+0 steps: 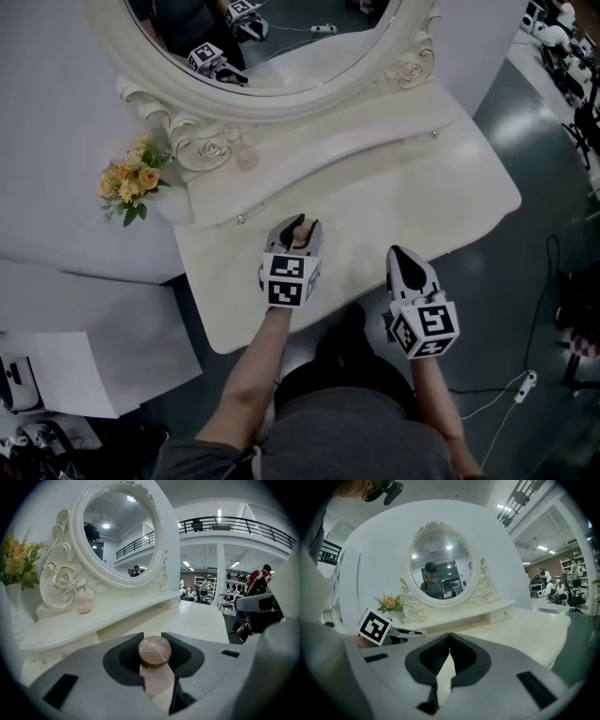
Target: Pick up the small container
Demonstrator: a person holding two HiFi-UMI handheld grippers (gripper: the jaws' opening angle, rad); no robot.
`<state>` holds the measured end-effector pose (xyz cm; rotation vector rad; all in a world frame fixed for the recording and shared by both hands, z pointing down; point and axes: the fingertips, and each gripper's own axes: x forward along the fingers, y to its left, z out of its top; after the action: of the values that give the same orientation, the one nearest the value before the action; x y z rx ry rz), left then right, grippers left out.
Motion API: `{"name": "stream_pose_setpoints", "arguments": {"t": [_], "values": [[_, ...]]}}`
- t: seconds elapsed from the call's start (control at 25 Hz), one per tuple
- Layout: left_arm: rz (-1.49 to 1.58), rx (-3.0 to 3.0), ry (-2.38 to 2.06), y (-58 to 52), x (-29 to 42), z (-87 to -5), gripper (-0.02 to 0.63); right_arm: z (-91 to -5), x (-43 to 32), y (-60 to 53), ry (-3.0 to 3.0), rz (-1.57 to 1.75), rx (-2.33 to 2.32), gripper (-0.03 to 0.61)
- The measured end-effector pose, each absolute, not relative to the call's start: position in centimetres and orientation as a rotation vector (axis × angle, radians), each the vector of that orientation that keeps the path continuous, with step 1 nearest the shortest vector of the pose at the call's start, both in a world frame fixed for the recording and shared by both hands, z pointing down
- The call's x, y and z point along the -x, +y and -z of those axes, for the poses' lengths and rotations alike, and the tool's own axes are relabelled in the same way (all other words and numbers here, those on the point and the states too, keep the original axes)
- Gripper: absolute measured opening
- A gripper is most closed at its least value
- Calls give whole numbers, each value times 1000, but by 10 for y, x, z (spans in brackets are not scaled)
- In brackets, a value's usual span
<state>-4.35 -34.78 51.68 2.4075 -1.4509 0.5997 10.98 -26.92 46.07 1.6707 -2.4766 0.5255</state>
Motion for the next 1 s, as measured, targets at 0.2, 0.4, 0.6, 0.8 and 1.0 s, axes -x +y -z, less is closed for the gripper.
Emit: {"name": "stream_pose_setpoints", "arguments": {"t": [0.2, 0.4, 0.6, 0.8, 1.0], "values": [[-592, -2456, -1442, -349, 35, -499, 114, -459, -112, -269, -2479, -522, -1680, 3], [-572, -2514, -1434, -351, 25, -474, 112, -454, -117, -269, -2479, -505, -1701, 3], [-541, -2583, -1430, -355, 12, -444, 112, -448, -127, -269, -2471, -491, -1736, 3], [-490, -2646, -1398, -356, -5, -414, 110, -444, -139, -269, -2456, -484, -1781, 3], [-460, -2697, -1371, -354, -21, -390, 109, -440, -153, -267, -2443, -474, -1824, 3]]}}
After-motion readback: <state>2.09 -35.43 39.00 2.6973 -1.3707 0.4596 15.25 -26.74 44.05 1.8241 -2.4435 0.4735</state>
